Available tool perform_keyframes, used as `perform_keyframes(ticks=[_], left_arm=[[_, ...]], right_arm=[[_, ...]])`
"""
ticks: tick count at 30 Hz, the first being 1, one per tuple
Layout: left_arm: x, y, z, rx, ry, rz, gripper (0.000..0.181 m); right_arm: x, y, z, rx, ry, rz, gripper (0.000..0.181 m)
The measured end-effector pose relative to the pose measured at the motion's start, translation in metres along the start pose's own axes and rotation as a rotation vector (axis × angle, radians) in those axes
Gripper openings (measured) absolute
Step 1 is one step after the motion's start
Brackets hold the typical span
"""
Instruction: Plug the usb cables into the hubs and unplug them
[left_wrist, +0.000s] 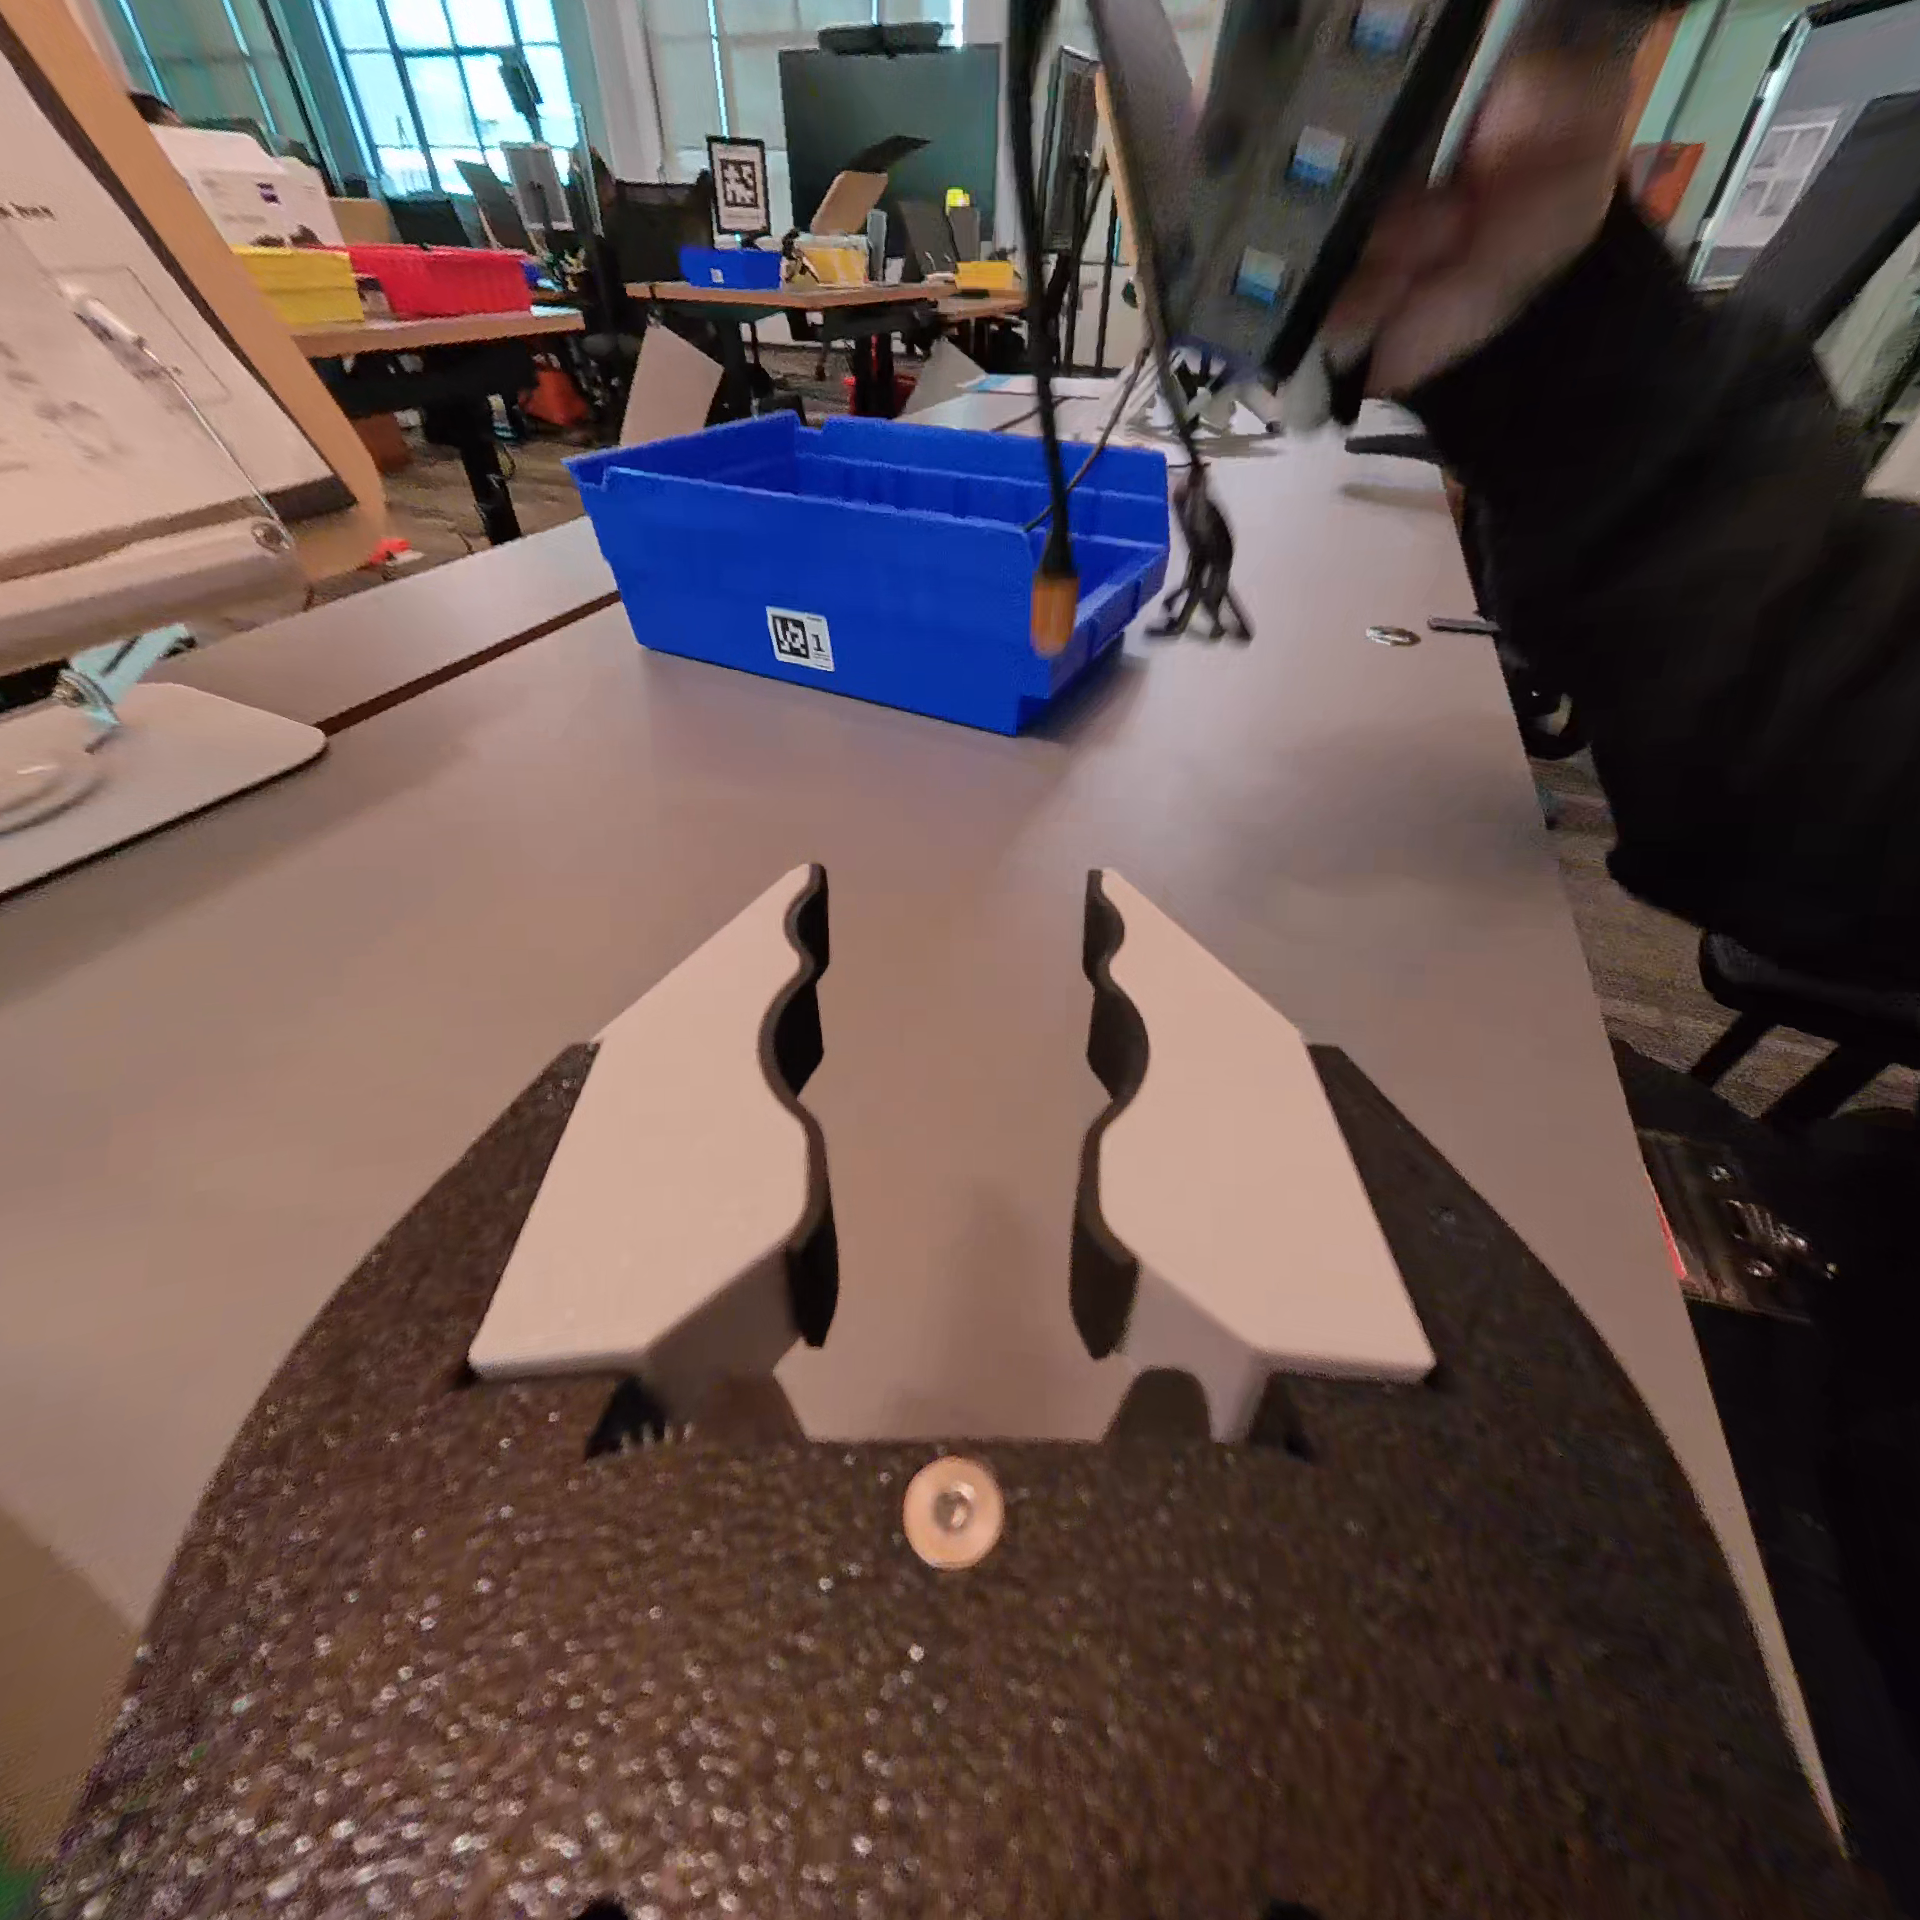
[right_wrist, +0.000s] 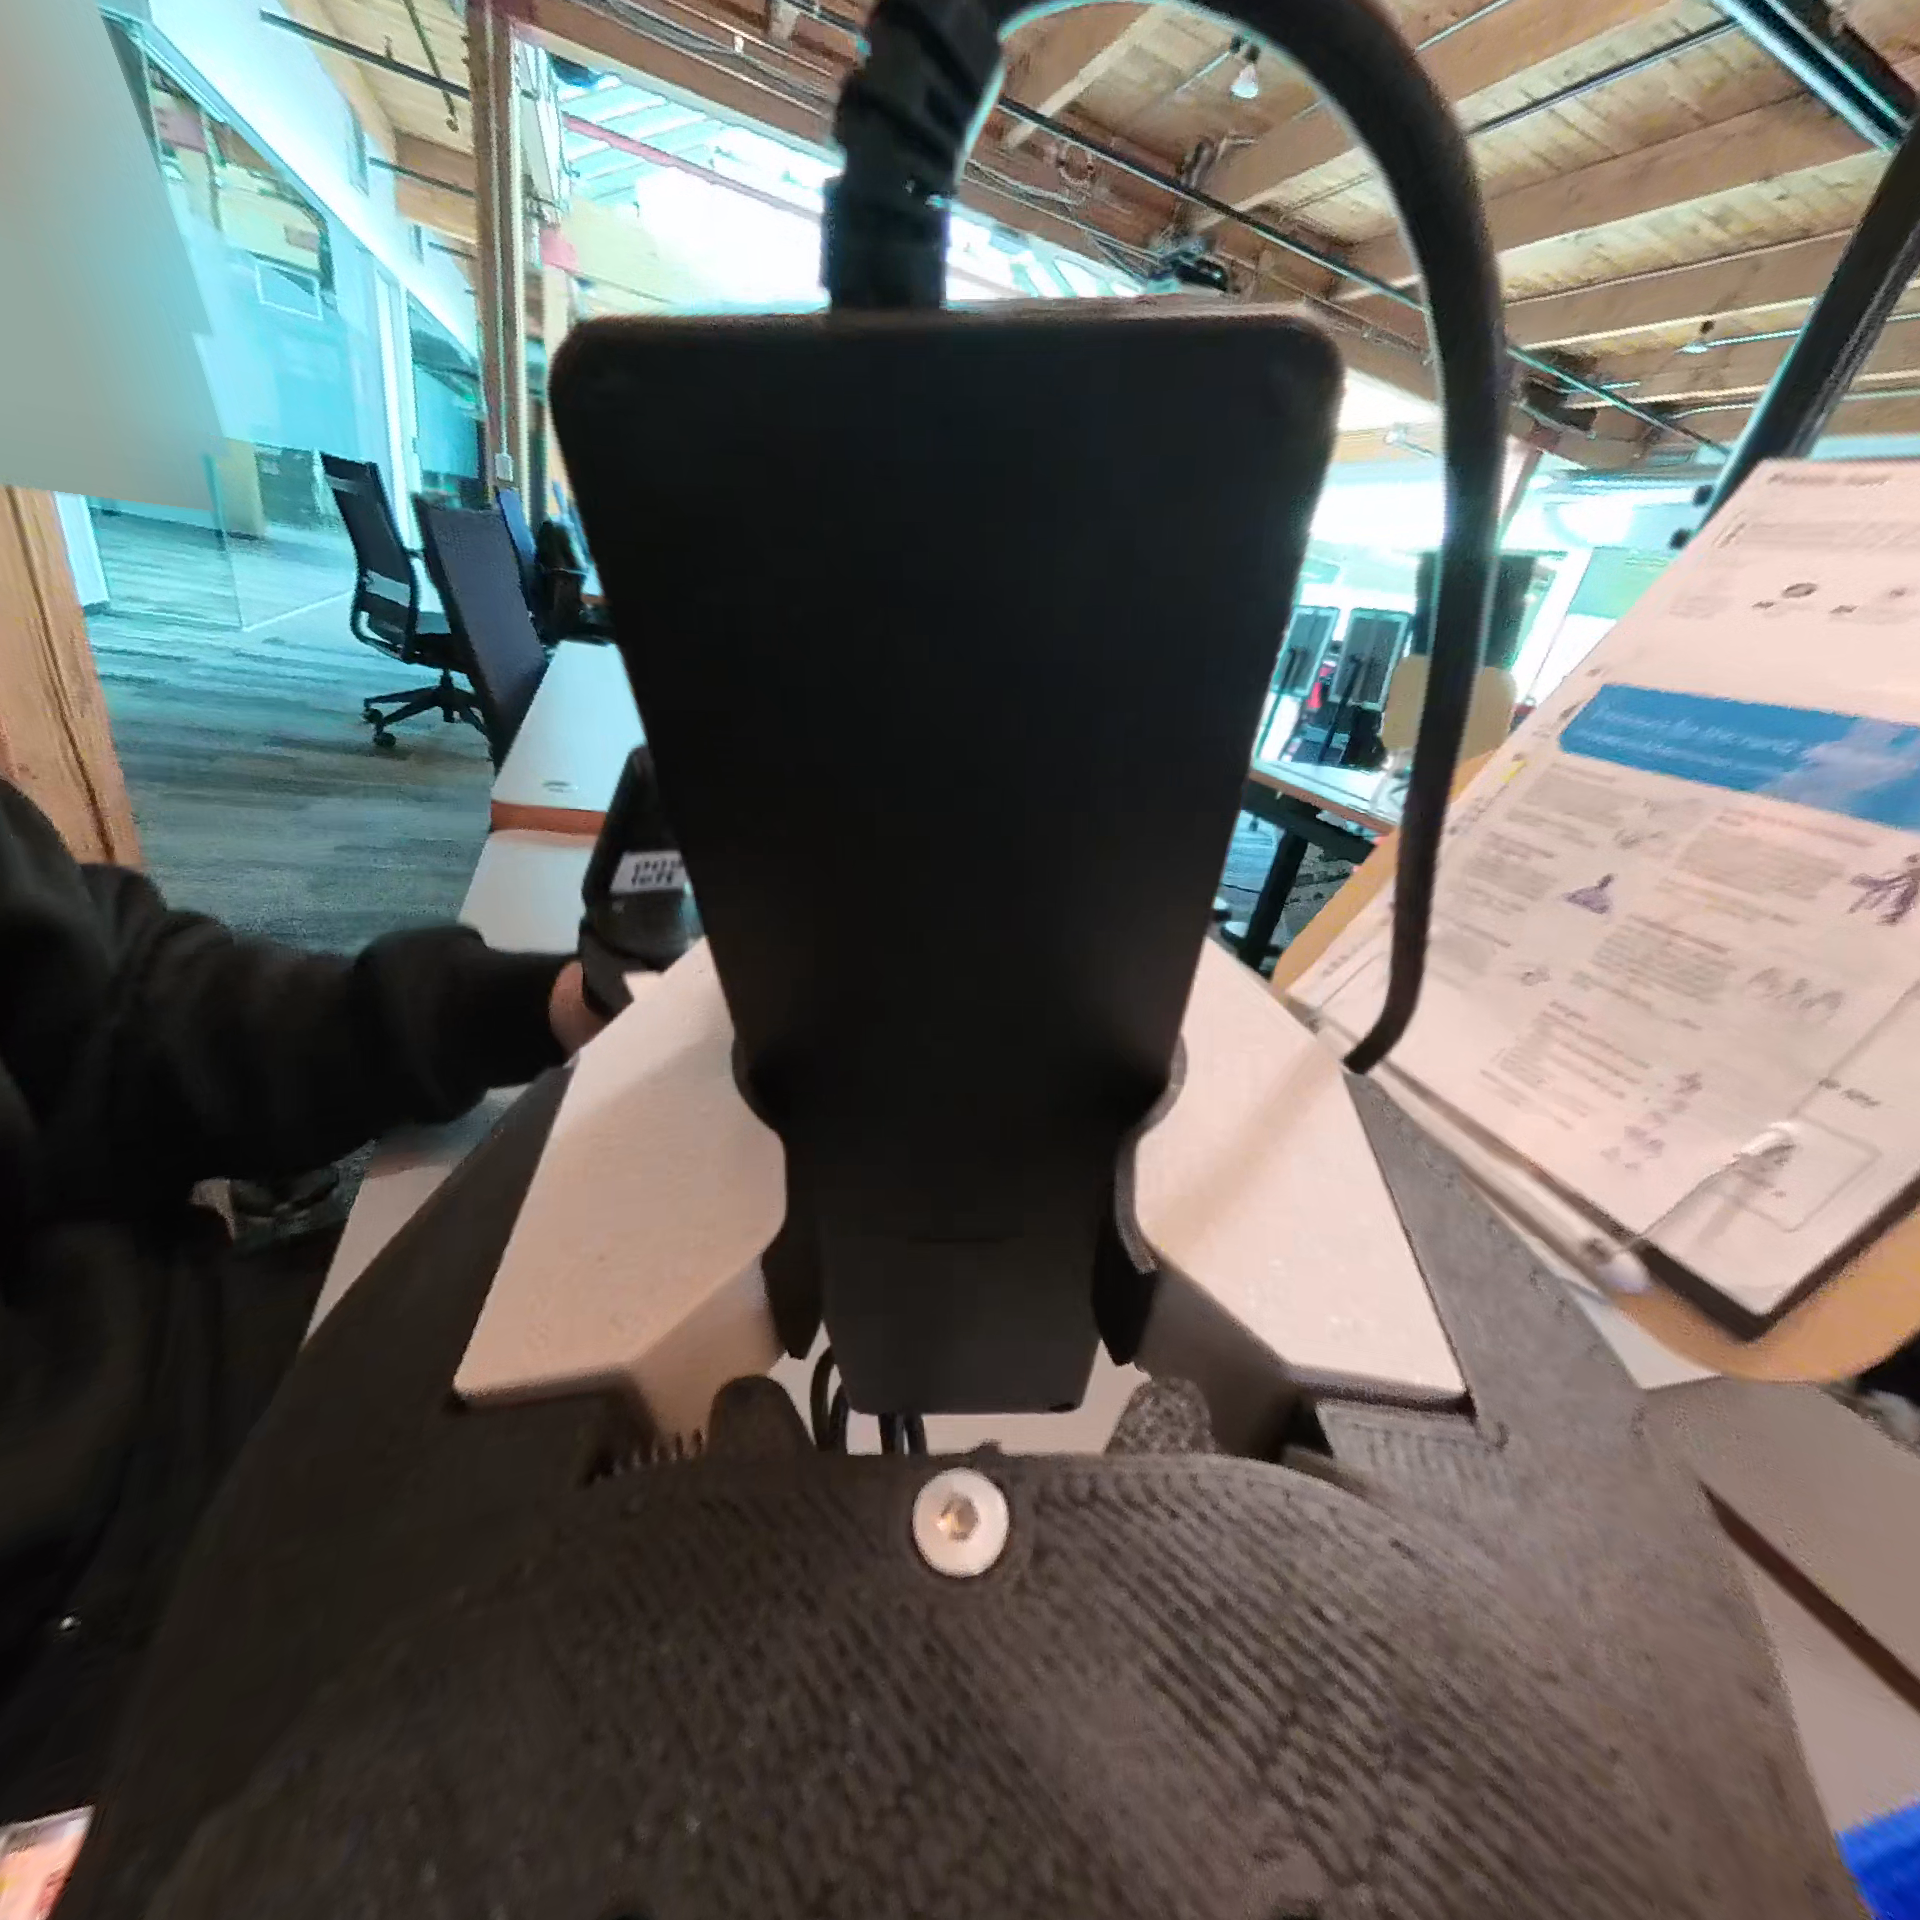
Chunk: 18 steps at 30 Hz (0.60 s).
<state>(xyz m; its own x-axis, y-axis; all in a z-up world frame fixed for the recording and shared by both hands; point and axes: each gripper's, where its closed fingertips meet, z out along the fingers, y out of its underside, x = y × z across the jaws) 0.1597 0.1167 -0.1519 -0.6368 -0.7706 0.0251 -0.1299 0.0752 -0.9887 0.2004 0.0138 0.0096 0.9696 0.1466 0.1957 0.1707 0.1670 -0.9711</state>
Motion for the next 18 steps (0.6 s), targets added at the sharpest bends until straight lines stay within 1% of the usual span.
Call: perform_keyframes(ticks=[3,5,6,8,10,12,14,16,18], left_arm=[[0.002,0.005,0.004,-0.003,0.049,-0.023,0.047],[0.004,0.008,0.005,0.016,0.072,-0.030,0.046],[0.004,0.010,0.006,0.019,0.082,-0.034,0.046],[0.005,0.015,0.007,0.015,0.097,-0.044,0.045],[0.007,0.016,0.008,0.013,0.113,-0.047,0.044],[0.009,0.015,0.007,0.017,0.124,-0.043,0.044],[0.011,0.014,0.006,0.029,0.133,-0.037,0.043],[0.011,0.012,0.004,0.043,0.137,-0.036,0.041],[0.011,0.010,0.002,0.059,0.137,-0.040,0.040]], right_arm=[[0.019,-0.046,-0.013,0.002,0.031,-0.016,0.062],[0.034,-0.073,-0.024,-0.007,0.064,-0.058,0.066],[0.044,-0.083,-0.030,-0.020,0.093,-0.076,0.062],[0.066,-0.097,-0.043,-0.054,0.141,-0.109,0.062],[0.099,-0.103,-0.059,-0.072,0.242,-0.125,0.063],[0.134,-0.097,-0.077,-0.080,0.328,-0.084,0.063],[0.166,-0.075,-0.094,-0.075,0.373,0.031,0.062],[0.198,-0.043,-0.113,-0.050,0.431,0.185,0.063],[0.222,-0.002,-0.129,-0.045,0.466,0.398,0.063]])
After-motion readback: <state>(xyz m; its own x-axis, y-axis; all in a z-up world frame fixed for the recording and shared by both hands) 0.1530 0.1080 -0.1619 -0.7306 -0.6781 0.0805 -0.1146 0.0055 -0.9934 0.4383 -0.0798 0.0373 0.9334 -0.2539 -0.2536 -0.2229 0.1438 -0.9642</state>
